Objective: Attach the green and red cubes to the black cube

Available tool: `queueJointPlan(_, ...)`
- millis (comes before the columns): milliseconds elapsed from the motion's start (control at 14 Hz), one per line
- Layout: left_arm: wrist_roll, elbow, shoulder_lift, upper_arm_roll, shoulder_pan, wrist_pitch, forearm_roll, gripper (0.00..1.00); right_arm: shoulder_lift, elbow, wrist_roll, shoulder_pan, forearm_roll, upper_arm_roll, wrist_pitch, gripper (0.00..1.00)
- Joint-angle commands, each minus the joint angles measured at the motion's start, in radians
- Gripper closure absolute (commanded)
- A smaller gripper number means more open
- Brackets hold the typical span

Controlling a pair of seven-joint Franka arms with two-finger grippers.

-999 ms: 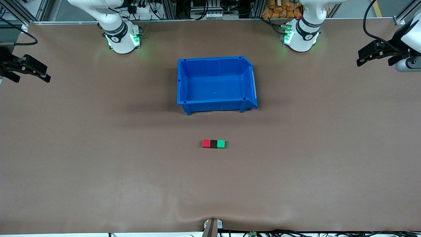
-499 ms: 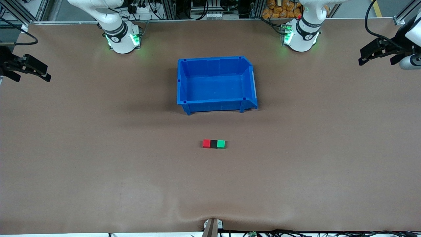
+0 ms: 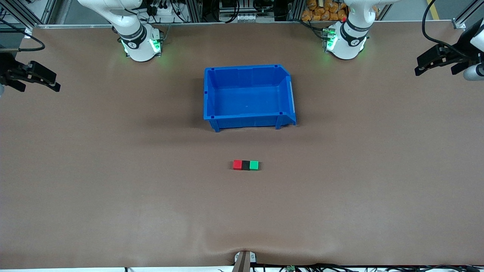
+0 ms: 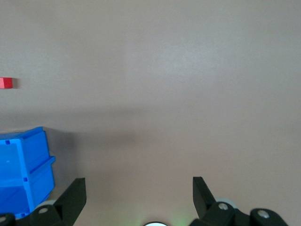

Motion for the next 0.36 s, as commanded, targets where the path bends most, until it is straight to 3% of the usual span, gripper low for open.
queueJointPlan(0, -0.012, 0.031, 0.012, 0.000, 0.005, -0.015, -0.014, 0.00, -0.026, -0.026, 0.000, -0.029, 0.030, 0.019, -0.005, 0.00)
queueJointPlan(285, -0.021, 0.031, 0.013, -0.002, 0.002, -0.015, -0.008, 0.00, -0.026, -0.026, 0.000, -0.027, 0.030, 0.019, -0.007, 0.00)
